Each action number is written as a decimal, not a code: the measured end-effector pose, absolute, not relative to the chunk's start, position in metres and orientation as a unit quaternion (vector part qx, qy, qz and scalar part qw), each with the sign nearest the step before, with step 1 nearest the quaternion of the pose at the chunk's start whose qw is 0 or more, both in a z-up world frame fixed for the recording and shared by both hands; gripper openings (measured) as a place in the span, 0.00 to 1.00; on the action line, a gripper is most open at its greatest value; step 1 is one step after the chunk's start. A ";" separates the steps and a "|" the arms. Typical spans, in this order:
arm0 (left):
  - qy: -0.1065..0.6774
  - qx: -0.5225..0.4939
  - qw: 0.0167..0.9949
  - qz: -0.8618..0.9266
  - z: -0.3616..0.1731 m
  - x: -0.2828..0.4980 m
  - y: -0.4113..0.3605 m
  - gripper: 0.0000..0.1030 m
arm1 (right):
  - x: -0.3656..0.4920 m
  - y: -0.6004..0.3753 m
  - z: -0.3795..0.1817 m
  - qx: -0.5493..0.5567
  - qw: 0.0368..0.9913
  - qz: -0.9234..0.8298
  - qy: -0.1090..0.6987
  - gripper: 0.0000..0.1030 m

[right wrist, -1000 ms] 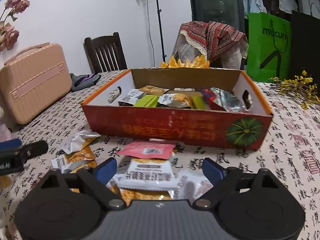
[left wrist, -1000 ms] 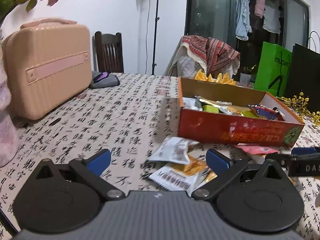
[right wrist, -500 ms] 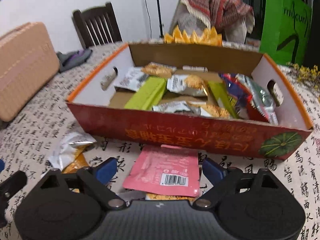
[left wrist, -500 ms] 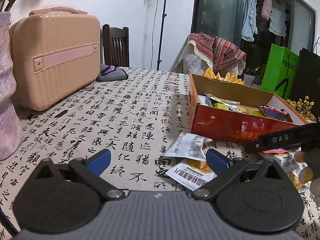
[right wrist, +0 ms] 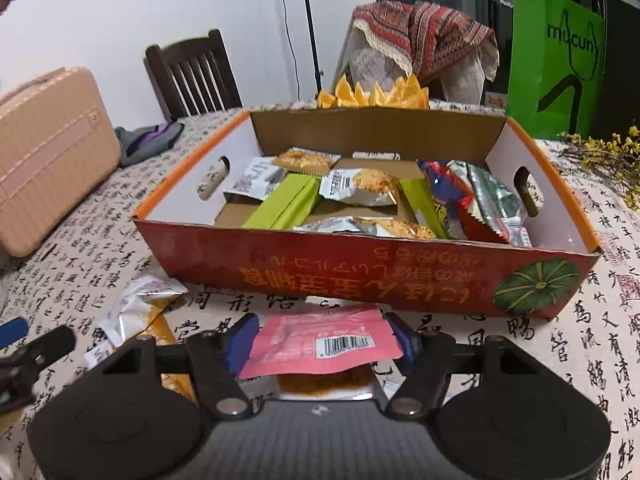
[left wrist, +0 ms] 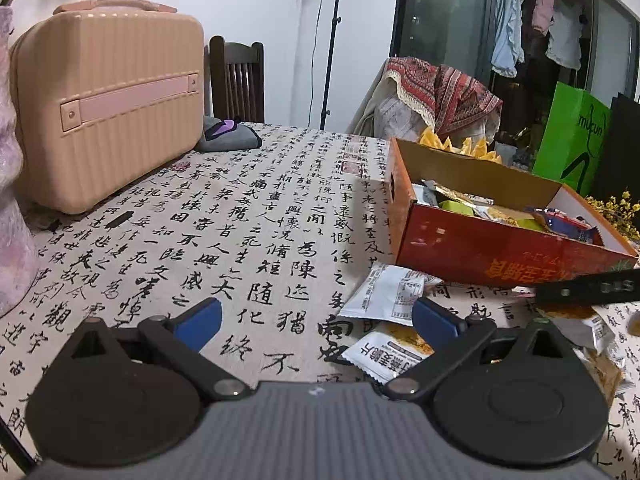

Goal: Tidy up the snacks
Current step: 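Lift the pink packet with the right gripper while the left grasps a white packet, then carry both packets over the box and release them inside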

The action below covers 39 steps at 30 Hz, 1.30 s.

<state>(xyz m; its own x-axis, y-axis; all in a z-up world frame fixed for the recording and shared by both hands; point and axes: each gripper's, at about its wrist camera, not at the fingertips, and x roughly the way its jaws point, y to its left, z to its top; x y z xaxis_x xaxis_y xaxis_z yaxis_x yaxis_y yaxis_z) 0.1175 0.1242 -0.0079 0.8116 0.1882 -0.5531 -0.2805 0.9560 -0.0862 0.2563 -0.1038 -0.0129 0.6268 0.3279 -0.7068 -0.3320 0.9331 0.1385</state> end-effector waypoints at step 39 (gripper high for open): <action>0.258 -0.057 0.962 0.070 0.026 0.141 0.096 0.57 | 0.199 -0.183 0.005 0.060 0.943 0.152 0.290 0.65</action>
